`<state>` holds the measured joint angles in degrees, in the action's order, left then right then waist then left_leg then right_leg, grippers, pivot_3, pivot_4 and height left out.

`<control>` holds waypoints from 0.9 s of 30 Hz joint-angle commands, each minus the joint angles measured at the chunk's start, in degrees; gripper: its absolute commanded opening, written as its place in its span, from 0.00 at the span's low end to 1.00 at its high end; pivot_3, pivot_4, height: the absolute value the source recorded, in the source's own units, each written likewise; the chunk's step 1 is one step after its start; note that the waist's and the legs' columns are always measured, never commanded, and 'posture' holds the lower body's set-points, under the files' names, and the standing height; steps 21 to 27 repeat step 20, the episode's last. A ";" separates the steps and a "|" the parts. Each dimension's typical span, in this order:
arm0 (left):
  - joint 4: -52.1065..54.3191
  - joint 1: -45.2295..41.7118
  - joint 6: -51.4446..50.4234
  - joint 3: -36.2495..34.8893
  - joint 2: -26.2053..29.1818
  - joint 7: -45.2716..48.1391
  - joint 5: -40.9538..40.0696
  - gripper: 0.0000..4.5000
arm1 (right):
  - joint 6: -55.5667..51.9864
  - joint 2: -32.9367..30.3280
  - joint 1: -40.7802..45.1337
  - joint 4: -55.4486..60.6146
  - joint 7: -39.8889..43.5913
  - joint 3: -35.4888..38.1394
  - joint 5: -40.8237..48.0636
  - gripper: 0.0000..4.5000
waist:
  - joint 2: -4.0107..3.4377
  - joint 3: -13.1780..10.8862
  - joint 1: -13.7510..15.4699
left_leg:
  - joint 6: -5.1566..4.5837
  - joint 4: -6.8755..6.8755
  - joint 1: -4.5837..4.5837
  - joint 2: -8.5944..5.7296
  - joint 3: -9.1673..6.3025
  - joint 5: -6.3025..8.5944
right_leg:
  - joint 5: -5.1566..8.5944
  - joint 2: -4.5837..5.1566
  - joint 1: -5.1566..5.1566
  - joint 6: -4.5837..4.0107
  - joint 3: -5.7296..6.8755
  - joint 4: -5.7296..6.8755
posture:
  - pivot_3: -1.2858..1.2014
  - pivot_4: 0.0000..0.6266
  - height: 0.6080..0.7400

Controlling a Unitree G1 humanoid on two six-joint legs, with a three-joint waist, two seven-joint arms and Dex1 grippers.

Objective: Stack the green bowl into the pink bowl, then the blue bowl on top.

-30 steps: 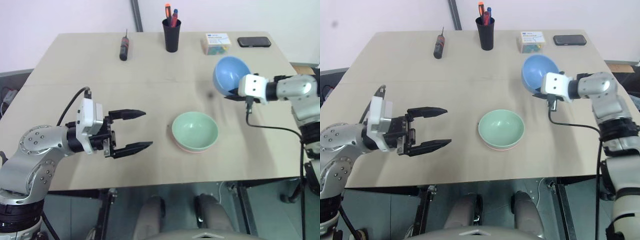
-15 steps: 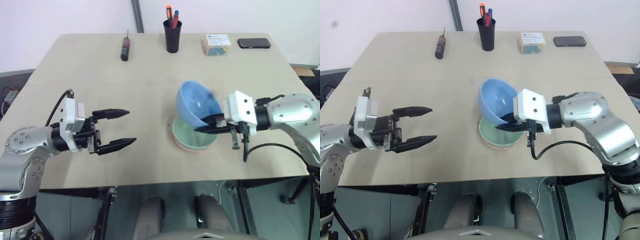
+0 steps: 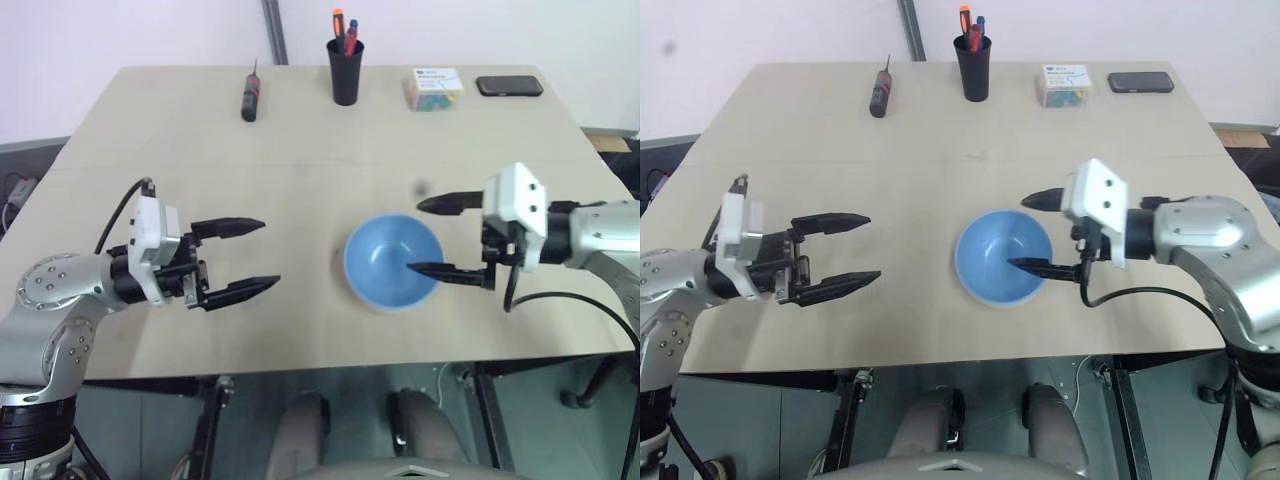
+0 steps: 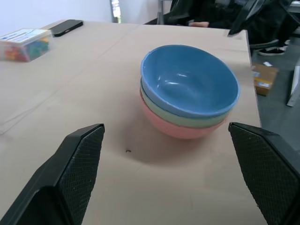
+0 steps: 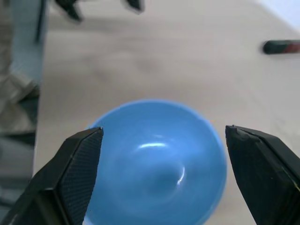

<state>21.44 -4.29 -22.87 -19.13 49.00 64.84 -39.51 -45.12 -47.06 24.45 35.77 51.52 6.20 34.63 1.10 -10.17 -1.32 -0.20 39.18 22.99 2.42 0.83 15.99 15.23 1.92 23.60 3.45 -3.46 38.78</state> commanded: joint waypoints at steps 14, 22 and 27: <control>5.57 7.69 -1.41 -3.18 2.20 -2.92 0.75 1.00 | 3.57 -4.82 -38.57 1.71 5.67 32.58 1.02 0.98 | 0.12 0.08 0.32 | 0.00 -0.02 -0.34 0.06 0.19 0.00 | 0.02 -0.15 -0.18 0.02 -0.22 0.00 | 0.52 0.24 1.00; 4.02 7.19 -0.28 -3.20 3.65 -0.48 1.52 1.00 | 6.20 -5.37 -39.68 0.60 6.59 32.96 0.60 0.98 | 0.12 0.09 0.46 | 0.00 0.00 -0.29 0.06 0.23 0.00 | 0.02 -0.15 -0.17 0.03 -0.25 -0.04 | 0.52 0.24 1.00; 4.02 7.19 -0.28 -3.20 3.65 -0.48 1.52 1.00 | 6.20 -5.37 -39.68 0.60 6.59 32.96 0.60 0.98 | 0.12 0.09 0.46 | 0.00 0.00 -0.29 0.06 0.23 0.00 | 0.02 -0.15 -0.17 0.03 -0.25 -0.04 | 0.52 0.24 1.00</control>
